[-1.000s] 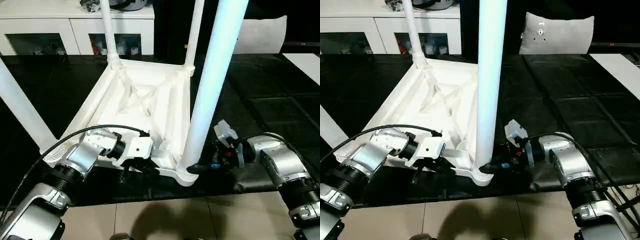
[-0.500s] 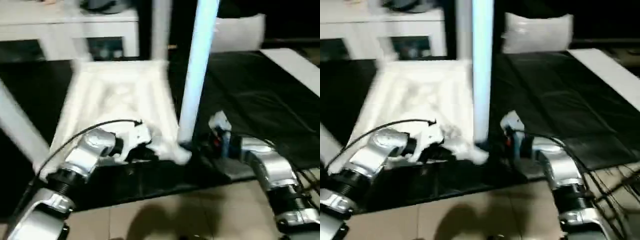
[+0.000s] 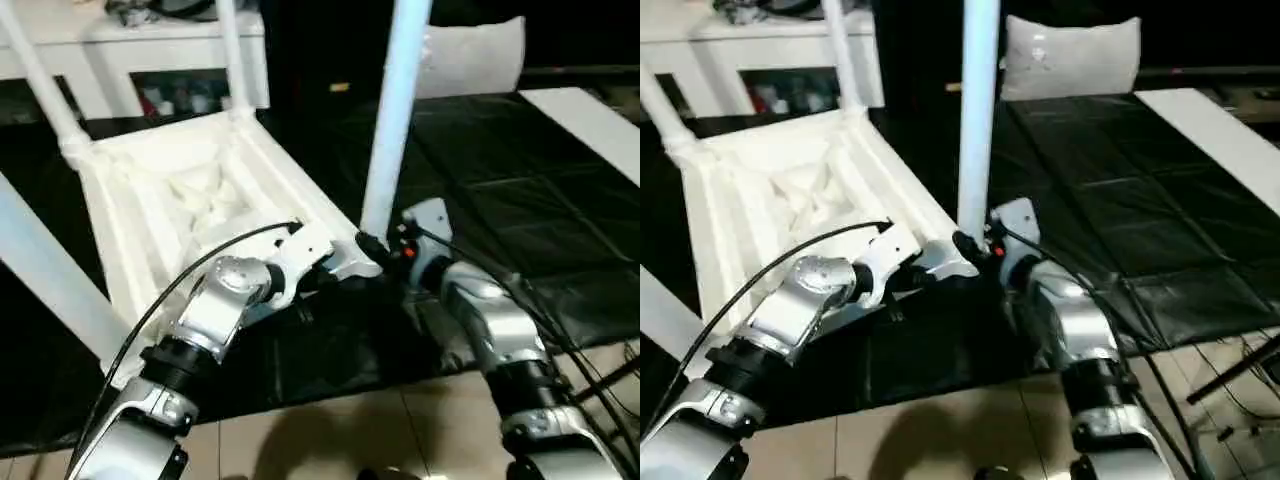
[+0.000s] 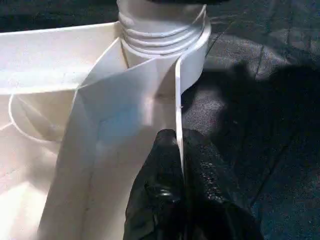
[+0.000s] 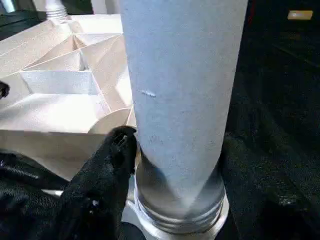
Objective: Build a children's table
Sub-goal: Rotate leg to tighten
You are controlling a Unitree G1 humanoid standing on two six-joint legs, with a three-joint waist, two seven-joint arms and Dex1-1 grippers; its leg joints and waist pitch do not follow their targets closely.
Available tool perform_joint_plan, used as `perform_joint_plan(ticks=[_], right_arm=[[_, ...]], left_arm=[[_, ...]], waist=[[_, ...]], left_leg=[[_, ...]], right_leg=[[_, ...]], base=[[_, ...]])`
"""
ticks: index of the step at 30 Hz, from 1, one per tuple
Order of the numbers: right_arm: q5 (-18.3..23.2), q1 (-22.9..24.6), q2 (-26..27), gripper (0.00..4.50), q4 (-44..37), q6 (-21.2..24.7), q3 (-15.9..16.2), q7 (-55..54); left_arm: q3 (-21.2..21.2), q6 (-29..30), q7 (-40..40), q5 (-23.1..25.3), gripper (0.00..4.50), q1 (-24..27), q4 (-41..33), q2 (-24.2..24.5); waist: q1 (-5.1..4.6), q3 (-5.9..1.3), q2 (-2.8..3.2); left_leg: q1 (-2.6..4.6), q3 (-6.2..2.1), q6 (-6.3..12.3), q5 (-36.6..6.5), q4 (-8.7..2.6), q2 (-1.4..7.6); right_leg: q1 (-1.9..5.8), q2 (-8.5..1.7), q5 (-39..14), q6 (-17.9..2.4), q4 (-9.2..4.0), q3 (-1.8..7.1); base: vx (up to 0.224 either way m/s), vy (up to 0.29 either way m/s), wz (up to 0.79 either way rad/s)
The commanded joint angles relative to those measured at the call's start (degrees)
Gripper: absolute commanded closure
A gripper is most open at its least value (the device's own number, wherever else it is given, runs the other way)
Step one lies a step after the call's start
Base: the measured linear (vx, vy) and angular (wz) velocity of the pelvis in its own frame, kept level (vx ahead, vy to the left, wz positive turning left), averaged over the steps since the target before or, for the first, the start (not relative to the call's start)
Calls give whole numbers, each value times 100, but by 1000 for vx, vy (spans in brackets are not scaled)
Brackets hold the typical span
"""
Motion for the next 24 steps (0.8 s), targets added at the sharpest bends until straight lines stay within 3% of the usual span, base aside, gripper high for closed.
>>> perform_joint_plan(ticks=[1, 3, 7, 10, 17, 18, 20, 21, 24], right_arm=[[116, 44, -19, 148, -199, -91, 300, 502], [274, 52, -397, 130, -210, -276, 221, 1049], [437, 106, -819, 94, -310, -326, 242, 1834], [500, 147, -1193, 94, -352, -413, 324, 2535], [656, 126, -1828, 94, -302, -427, 669, 3991], [677, 106, -1891, 120, -297, -371, 741, 4193], [680, 88, -1914, 120, -291, -348, 789, 4299], [696, 44, -1924, 130, -249, -332, 860, 4459], [698, -15, -1846, 162, -143, -345, 952, 4581]], left_arm=[[-84, -591, -174, -72, 450, -84, -105, -22], [-159, -810, -532, -40, 450, -8, -46, 242], [-293, -1232, -1107, -81, 450, 63, -62, 537], [-448, -1606, -1584, -104, 450, 79, -30, 823], [-774, -2383, -2822, -219, 450, 18, 105, 1323], [-795, -2451, -3005, -273, 450, 9, 107, 1344], [-815, -2496, -3155, -325, 450, 6, 97, 1355], [-880, -2605, -3369, -385, 450, -14, 128, 1382], [-979, -2783, -3486, -369, 450, -74, 221, 1392]], waist=[[49, -449, -45], [77, -434, 10], [125, -416, 1], [188, -418, 8], [323, -415, -8], [328, -415, -8], [337, -409, -7], [343, -414, -41], [387, -420, -25]], left_leg=[[-41, 4, 603, -570, -315, 88], [-35, 5, 603, -643, -317, 92], [-12, 10, 568, -828, -330, 111], [32, 10, 504, -933, -335, 136], [36, 22, 468, -1018, -342, 149], [32, 26, 466, -1006, -340, 146], [31, 24, 453, -1020, -344, 153], [38, 26, 440, -994, -344, 160], [43, 27, 430, -952, -341, 164]], right_leg=[[432, -297, -1236, -1009, -304, 293], [420, -308, -1382, -976, -333, 289], [404, -302, -1596, -930, -362, 290], [382, -311, -1661, -952, -356, 302], [392, -311, -1689, -953, -330, 304], [392, -311, -1713, -955, -332, 302], [388, -316, -1783, -956, -340, 302], [382, -317, -1792, -955, -341, 303], [374, -323, -1765, -973, -327, 309]], base=[[0, 0, 0], [0, 0, 0], [0, 0, 0], [0, 0, 0], [0, 0, 0], [0, 0, 0], [0, 0, 0], [0, 0, 0], [0, 0, 0]])
